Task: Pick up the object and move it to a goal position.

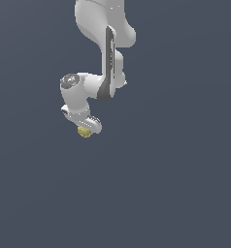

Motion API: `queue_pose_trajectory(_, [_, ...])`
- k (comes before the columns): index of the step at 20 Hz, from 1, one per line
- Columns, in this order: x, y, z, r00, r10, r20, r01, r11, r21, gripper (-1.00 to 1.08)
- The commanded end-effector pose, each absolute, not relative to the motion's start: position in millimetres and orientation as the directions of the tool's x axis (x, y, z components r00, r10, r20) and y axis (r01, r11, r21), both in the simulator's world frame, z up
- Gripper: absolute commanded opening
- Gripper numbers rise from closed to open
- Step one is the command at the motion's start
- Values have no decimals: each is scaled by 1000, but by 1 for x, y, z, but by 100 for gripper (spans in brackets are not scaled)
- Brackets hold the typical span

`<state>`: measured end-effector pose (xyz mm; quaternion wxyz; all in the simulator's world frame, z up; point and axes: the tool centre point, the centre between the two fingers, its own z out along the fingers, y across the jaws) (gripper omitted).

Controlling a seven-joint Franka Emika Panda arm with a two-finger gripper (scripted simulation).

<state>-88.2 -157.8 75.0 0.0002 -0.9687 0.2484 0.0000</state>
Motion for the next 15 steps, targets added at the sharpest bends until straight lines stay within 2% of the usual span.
queue_pose_trajectory(1, [-94, -181, 79, 878, -479, 0, -479, -878, -1, -100])
queue_pose_trajectory(8, [-102, -222, 86, 877, -480, 0, -480, -877, 0, -100])
queue_pose_trajectory(15, [-101, -230, 87, 877, -480, 0, -480, -877, 0, -100])
